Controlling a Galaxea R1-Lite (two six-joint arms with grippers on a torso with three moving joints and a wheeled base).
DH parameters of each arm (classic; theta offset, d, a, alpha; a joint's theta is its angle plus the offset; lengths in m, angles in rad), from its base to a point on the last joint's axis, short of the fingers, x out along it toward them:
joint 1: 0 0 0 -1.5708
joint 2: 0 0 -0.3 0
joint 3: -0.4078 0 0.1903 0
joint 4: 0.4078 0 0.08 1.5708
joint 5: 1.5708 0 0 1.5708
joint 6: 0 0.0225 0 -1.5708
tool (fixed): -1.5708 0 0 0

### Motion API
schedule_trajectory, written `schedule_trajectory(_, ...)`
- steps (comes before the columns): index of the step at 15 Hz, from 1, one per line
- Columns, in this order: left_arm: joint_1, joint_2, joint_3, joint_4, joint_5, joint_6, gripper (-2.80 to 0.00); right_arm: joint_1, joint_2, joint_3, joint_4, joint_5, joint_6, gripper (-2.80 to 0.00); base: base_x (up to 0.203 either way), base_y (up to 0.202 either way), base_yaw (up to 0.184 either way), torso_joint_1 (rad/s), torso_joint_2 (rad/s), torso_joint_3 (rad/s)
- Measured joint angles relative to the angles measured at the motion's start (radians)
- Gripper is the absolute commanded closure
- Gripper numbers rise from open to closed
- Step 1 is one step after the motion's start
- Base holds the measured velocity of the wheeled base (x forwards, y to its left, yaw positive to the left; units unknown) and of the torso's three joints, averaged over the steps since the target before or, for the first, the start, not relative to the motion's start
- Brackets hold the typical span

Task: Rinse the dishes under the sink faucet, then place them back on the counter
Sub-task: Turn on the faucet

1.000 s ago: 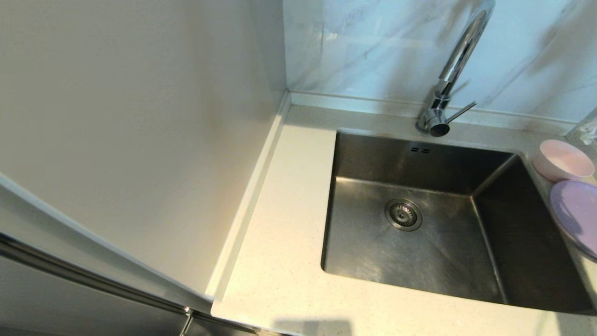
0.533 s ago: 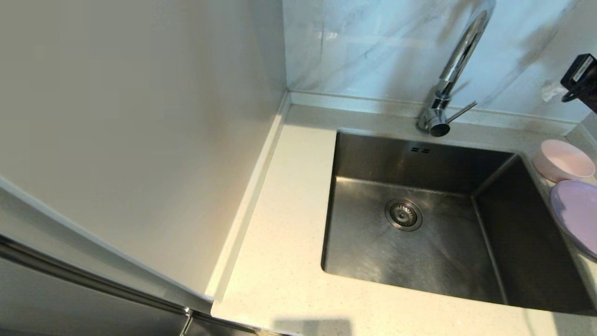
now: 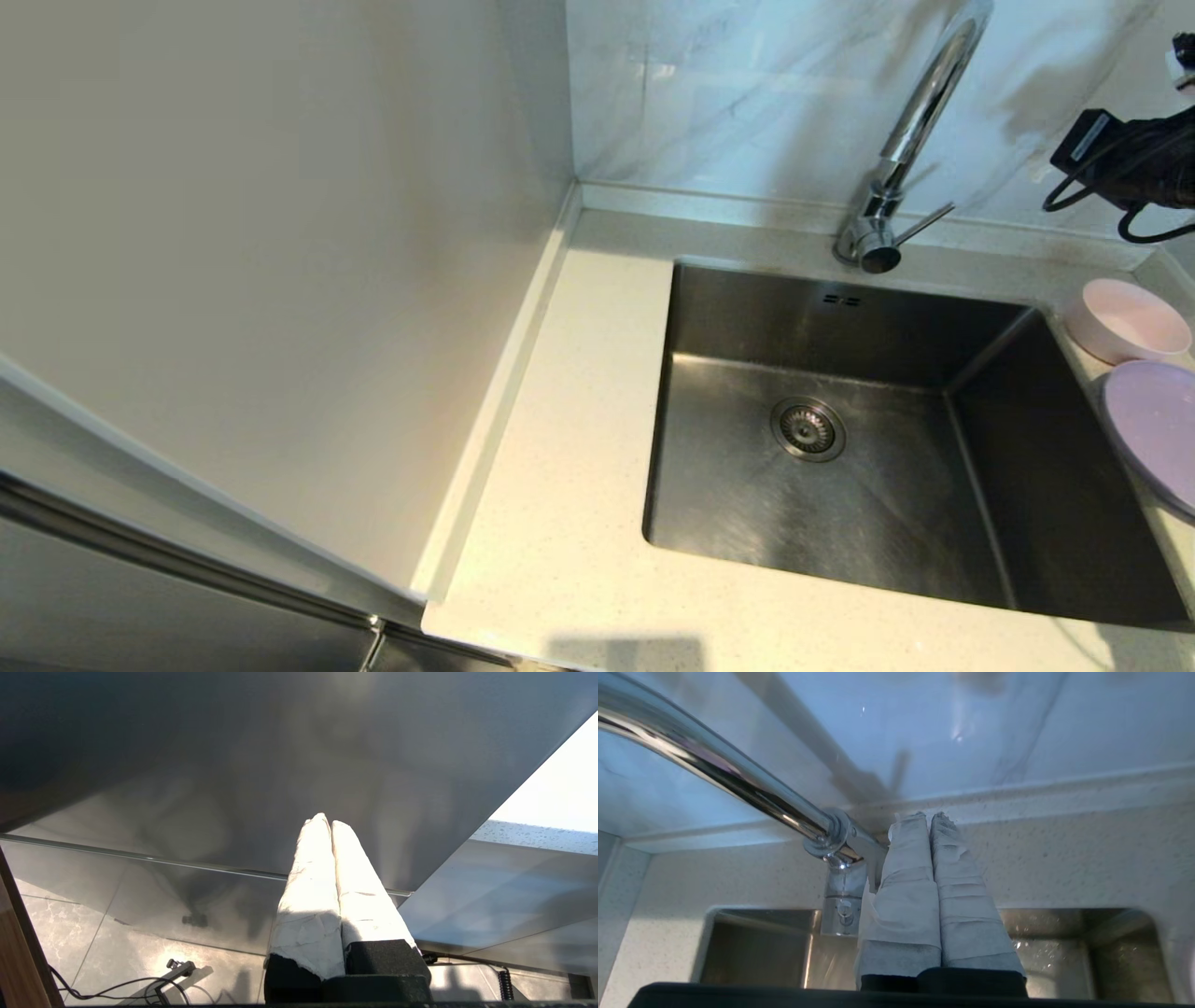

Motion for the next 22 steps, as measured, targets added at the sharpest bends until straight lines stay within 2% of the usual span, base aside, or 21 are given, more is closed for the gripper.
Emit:
schedule_trajectory(4,0.000,0.000,0.000,0.000,0.000,0.000,0.00,0.056,0.019,-0.004,-0.002,-0.003,0.001,0.00,0.000,0.000,0.000,0.000,0.00,0.000)
schedule_trajectory(7,0.000,0.000,0.000,0.000,0.000,0.000,0.00,0.113,0.039,-0.008,-0.007,-0.049,-0.001,0.00,0.000,0.000,0.000,0.000,0.00,0.000)
schedule_trajectory(10,0.000,0.000,0.000,0.000,0.001,0.000,0.00,0.145,0.057,-0.008,-0.006,-0.059,-0.002,0.00,0.000,0.000,0.000,0.000,0.00,0.000)
schedule_trajectory(14,0.000,0.000,0.000,0.000,0.001,0.000,0.00,0.155,0.072,-0.008,-0.007,-0.060,-0.005,0.00,0.000,0.000,0.000,0.000,0.00,0.000)
schedule_trajectory(19,0.000,0.000,0.000,0.000,0.001,0.000,0.00,0.146,0.079,-0.002,-0.001,-0.062,-0.064,0.00,0.000,0.000,0.000,0.000,0.00,0.000)
schedule_trajectory(22,0.000,0.000,0.000,0.000,0.000,0.000,0.00,0.131,0.068,0.014,0.053,-0.055,-0.086,0.00,0.000,0.000,0.000,0.000,0.00,0.000)
